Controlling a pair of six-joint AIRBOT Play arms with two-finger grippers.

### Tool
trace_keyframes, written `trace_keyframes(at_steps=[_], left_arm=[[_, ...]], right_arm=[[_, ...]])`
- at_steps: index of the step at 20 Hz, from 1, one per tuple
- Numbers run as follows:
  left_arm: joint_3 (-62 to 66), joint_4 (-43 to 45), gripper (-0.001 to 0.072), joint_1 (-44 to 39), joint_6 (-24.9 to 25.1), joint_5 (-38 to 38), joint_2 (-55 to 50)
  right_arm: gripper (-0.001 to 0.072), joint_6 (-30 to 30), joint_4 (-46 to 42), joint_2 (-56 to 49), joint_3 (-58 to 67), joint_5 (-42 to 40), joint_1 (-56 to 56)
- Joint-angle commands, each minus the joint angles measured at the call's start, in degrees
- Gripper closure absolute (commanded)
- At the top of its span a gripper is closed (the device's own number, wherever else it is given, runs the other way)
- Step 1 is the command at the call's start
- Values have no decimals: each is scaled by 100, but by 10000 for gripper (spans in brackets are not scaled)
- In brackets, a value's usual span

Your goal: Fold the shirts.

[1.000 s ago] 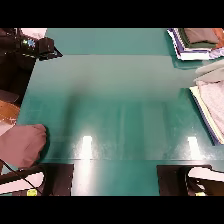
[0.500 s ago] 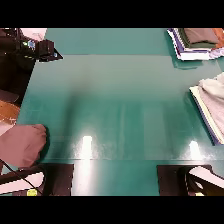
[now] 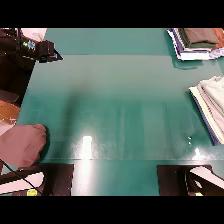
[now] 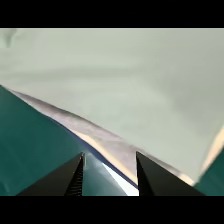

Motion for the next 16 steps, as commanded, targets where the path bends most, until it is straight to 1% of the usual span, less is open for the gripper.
trace_keyframes(at_steps=[1, 3, 5, 6, 7, 8, 10, 11, 13, 16], left_arm=[[0, -2, 675, 2, -4, 22, 2], [0, -2, 675, 2, -4, 44, 2], [0, -2, 676, 2, -4, 39, 2], [0, -2, 675, 2, -4, 42, 2], [0, -2, 676, 2, -4, 39, 2], [0, -2, 675, 2, -4, 39, 2], [0, -2, 675, 2, -4, 39, 2], [0, -2, 675, 2, -4, 39, 2], [0, -2, 675, 2, -4, 39, 2], [0, -2, 675, 2, -4, 39, 2]], right_arm=[[324, 74, 1436, 133, -131, 13, 619], [324, 74, 1729, 227, -136, -39, 1342], [325, 74, 1733, 310, -136, -96, 2216], [339, 72, 1733, 332, -136, -116, 2618], [398, 70, 1738, 334, -136, -131, 3036], [474, 61, 1725, 330, -136, -136, 3392], [664, 42, 1698, 330, -136, -144, 4037], [696, -11, 1698, 332, -136, -138, 4315], [696, -44, 1696, 332, -136, -140, 4719], [696, -44, 1698, 332, -136, -138, 4999]])
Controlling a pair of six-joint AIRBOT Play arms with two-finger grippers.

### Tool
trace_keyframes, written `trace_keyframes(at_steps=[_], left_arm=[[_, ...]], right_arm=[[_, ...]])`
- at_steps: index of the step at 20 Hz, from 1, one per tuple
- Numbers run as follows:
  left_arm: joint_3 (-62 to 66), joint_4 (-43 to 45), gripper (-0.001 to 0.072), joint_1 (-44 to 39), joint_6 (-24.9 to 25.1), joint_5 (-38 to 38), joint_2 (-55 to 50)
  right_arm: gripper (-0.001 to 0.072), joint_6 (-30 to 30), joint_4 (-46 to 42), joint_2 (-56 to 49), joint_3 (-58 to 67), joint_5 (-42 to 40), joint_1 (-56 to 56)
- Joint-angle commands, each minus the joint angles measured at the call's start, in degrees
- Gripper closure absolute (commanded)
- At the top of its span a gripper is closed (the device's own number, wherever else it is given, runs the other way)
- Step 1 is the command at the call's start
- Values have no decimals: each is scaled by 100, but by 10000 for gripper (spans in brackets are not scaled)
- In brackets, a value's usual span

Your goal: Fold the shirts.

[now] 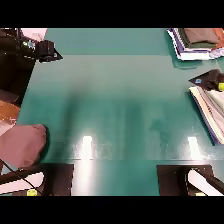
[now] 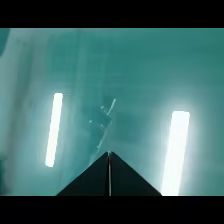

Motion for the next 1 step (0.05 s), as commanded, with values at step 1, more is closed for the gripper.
trace_keyframes(at_steps=[1], left_arm=[[0, 0, 675, 2, -2, 2, 2]], right_arm=[[696, -31, 15, 4, -2, -4, 450]])
